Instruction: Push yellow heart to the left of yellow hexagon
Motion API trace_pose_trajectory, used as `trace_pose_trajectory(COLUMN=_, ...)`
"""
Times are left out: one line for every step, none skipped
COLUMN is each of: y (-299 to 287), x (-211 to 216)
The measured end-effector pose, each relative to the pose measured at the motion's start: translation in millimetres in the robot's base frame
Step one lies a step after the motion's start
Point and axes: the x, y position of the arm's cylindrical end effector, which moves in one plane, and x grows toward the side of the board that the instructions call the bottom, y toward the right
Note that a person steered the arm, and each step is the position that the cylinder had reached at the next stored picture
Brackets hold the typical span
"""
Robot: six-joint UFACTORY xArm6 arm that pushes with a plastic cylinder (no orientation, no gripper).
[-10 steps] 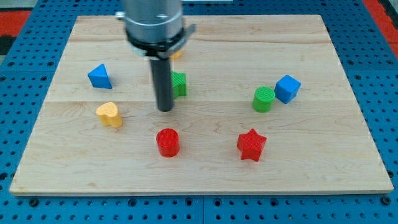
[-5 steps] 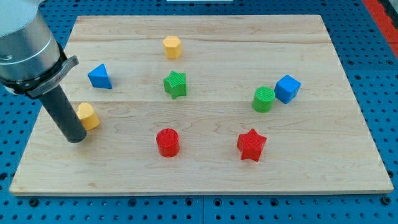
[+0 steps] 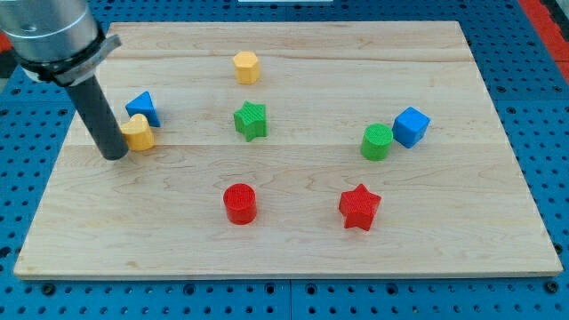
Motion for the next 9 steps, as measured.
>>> trace_pose_trajectory(y=-2, x=-6)
trace_pose_trajectory(y=19, x=-11)
trace_pose_trajectory(y=38, x=-27)
trace_pose_trajectory(y=62, x=-46)
trace_pose_trajectory(y=88, x=-47)
trace_pose_trajectory(y=103, x=-49)
trace_pose_trajectory(y=104, x=-79)
trace_pose_trajectory(y=104, x=-111)
trace_pose_trajectory(y=115, x=-118)
